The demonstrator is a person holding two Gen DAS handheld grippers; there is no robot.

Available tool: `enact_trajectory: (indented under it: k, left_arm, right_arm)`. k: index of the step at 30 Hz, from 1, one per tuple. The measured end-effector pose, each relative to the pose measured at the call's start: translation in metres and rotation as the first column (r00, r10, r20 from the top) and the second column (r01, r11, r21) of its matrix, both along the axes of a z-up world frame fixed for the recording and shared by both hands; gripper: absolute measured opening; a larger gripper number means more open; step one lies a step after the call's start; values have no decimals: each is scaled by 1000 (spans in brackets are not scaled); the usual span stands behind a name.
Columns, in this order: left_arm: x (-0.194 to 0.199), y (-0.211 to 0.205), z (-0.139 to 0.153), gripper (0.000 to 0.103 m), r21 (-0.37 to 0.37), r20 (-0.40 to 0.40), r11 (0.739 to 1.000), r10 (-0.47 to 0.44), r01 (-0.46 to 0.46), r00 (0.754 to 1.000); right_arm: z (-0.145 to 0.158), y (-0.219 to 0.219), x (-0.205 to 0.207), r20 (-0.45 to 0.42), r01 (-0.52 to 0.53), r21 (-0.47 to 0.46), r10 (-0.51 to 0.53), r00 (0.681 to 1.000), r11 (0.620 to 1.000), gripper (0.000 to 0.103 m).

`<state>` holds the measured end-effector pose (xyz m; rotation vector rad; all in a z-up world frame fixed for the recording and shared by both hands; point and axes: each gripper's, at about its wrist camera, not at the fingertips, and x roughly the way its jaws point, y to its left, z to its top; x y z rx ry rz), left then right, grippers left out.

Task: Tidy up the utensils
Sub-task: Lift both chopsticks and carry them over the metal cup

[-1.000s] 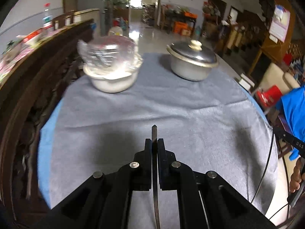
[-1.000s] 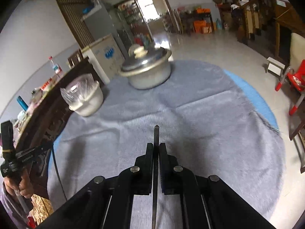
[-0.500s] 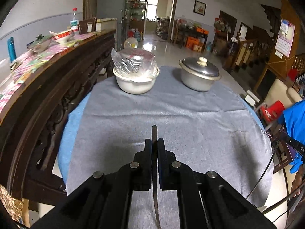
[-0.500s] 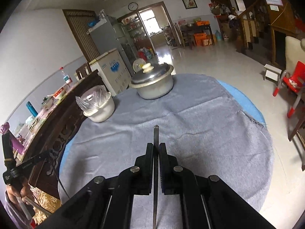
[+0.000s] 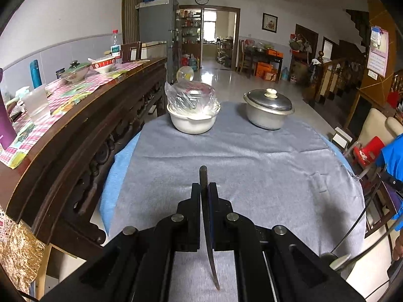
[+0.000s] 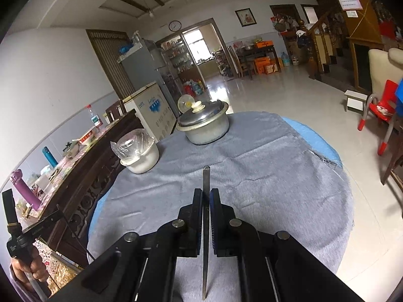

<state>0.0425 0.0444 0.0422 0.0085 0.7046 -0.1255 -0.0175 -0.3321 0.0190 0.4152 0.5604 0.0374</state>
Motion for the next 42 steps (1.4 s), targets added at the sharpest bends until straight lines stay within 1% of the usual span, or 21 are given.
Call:
enact_trajectory:
  k: [6,15,24,28,34,39,42]
  left_arm:
    - [-22,-3,11,5,2,24,1000,-10,10,1000]
    - [-55,-5,31,5,-7,68,1000,-23,23,997]
    - [-94,-9,66,5,-29,136,996,-74,78,988]
    - [-105,-10,78,5,-58,155,993,-94,104,983]
    - [-117,-18,88,5,-86,167,986,-129,145,977]
    - [-126,-30,97,5,-85,183,981,-157,175,970]
    - [-128,-34,103,5,-89,195,978,-171,191,966]
  right_arm:
    - [22,-1,-30,64,7,-19,-6,998,1000,6]
    - [45,-1,-63,109,5,-38,-1,994,999,7]
    - [72,10,-100,177,-12,-63,23,984,998,7]
    - [82,17,-116,207,-27,-61,39,978,998,7]
    - [94,34,-130,242,-70,-71,86,966,995,7]
    - [102,49,-135,276,-92,-89,114,954,992,7]
    - [102,54,-134,282,-101,-77,119,952,992,7]
